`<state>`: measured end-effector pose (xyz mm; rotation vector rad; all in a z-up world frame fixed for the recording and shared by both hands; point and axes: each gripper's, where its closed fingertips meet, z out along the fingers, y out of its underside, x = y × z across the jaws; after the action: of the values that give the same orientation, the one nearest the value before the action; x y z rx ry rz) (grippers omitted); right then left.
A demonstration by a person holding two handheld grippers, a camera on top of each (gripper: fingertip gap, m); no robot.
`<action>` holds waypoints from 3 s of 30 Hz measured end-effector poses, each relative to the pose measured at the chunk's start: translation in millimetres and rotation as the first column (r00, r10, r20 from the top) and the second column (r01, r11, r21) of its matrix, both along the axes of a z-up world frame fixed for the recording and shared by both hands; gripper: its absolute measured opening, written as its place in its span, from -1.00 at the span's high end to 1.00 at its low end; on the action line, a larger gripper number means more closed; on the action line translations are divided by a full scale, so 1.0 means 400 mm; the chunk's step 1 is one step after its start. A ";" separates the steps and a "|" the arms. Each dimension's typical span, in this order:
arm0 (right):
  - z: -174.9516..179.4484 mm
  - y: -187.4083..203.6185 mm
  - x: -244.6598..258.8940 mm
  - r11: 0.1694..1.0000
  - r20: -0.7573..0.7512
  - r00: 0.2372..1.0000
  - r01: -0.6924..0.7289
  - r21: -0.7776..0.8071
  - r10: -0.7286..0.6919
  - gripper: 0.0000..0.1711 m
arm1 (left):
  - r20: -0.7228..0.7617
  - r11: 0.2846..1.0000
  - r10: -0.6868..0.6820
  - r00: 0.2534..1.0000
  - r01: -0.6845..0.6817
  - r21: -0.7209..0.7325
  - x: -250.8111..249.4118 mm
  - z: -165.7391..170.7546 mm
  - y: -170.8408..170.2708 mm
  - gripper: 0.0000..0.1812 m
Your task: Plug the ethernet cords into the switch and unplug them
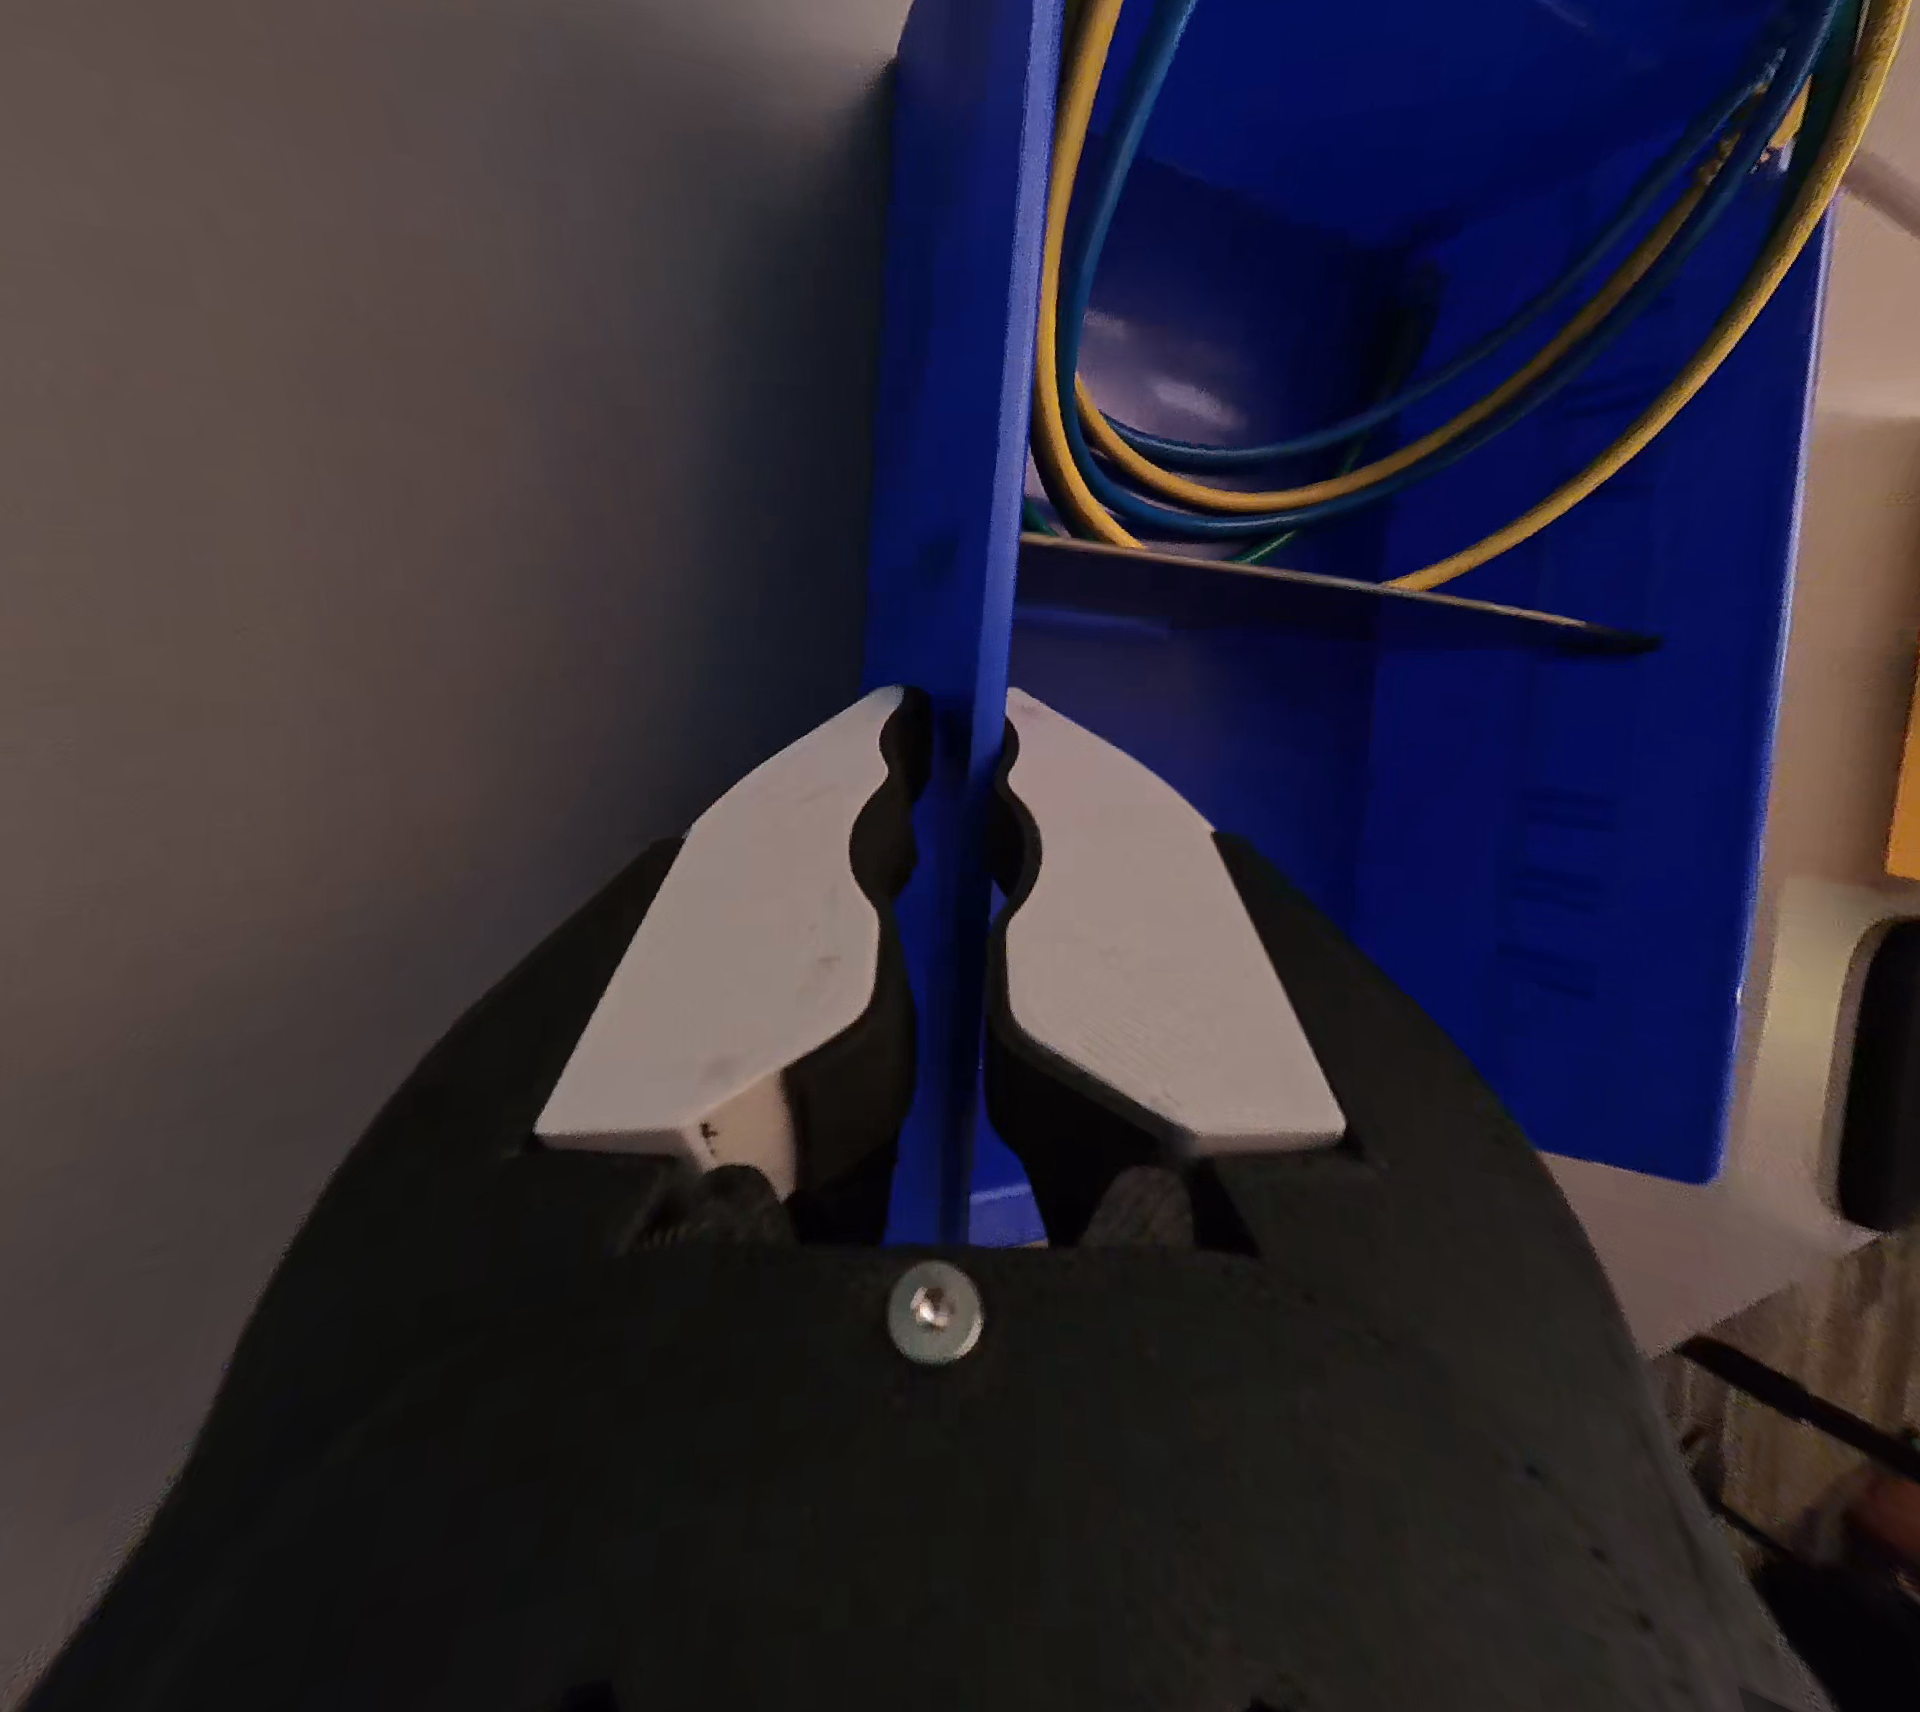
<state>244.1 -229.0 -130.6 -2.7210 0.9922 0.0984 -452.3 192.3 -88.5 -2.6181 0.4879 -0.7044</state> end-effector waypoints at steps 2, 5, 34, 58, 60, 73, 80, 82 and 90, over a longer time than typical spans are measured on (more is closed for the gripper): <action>0.000 -0.002 -0.001 1.000 0.010 1.000 -0.026 -0.007 0.026 0.93 | 0.013 0.999 0.029 1.000 -0.029 0.014 -0.008 0.001 0.005 0.91; 0.000 -0.001 -0.001 0.999 0.018 0.999 -0.042 -0.010 0.042 0.93 | 0.021 0.998 0.063 0.998 -0.064 0.011 -0.015 0.001 0.008 0.90; 0.001 -0.015 -0.003 0.989 0.013 0.990 -0.141 -0.052 0.142 0.93 | 0.041 0.981 0.194 0.980 -0.195 0.019 -0.007 0.000 0.051 0.90; -0.004 -0.008 0.015 0.981 0.022 0.982 -0.187 -0.042 0.188 0.92 | 0.046 0.978 0.203 0.978 -0.204 0.034 0.004 0.003 0.058 0.89; -0.004 -0.010 0.018 0.980 0.040 0.980 -0.193 -0.050 0.195 0.90 | 0.061 0.980 0.188 0.980 -0.191 0.048 0.004 0.010 0.055 0.89; 0.290 0.084 0.036 0.907 0.485 0.859 -0.325 0.267 0.165 0.34 | 0.156 0.786 -0.022 0.987 -0.079 0.614 0.045 0.278 0.141 0.24; 0.688 0.223 -0.184 0.487 0.708 0.700 -0.589 0.646 -0.094 0.31 | 0.126 0.874 -0.159 0.979 0.080 0.479 0.156 0.197 0.291 0.09; 0.747 0.238 -0.240 0.412 0.729 0.672 -0.631 0.657 -0.132 0.31 | 0.101 0.885 -0.167 0.981 0.104 0.453 0.167 0.179 0.333 0.03; 0.777 0.278 -0.378 0.209 0.705 0.708 -0.683 0.700 -0.051 0.32 | 0.298 0.898 -0.317 0.901 0.183 0.400 0.194 0.142 0.440 -0.04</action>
<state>93.0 -118.0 180.1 -1.4910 -0.0487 -0.0868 -374.8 368.1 -31.6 -2.0404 0.7746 -1.0385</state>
